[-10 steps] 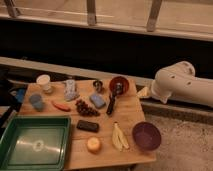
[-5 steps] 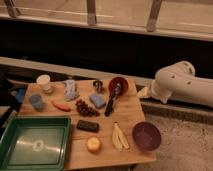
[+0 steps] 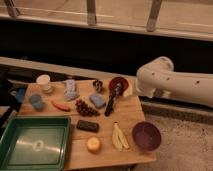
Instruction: Place pepper in purple bowl
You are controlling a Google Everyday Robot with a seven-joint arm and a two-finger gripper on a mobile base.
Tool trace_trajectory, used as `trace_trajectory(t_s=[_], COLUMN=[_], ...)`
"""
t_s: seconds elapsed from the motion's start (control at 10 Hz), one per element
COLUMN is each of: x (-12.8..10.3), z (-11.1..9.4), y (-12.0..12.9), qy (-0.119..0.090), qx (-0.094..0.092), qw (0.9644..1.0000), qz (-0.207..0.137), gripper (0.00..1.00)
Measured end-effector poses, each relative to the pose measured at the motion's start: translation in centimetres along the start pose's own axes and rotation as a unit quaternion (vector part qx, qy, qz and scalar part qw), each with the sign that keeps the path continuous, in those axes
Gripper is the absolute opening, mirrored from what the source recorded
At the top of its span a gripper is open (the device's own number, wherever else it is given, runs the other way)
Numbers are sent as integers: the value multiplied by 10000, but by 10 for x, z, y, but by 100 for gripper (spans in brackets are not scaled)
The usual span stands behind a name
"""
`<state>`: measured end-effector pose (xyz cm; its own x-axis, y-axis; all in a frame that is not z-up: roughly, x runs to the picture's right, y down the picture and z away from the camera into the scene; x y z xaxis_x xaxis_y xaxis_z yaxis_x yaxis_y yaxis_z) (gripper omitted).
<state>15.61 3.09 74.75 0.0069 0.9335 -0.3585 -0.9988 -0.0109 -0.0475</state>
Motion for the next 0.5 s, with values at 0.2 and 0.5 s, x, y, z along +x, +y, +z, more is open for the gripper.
trace_trajectory(t_s=[0.2,0.5], x=[-4,-4], z=[4,3], y=[52,87], qy=[52,78], qx=[-279,-543], qw=[9981,9941], qz=[-542,-937], gripper=[80,80])
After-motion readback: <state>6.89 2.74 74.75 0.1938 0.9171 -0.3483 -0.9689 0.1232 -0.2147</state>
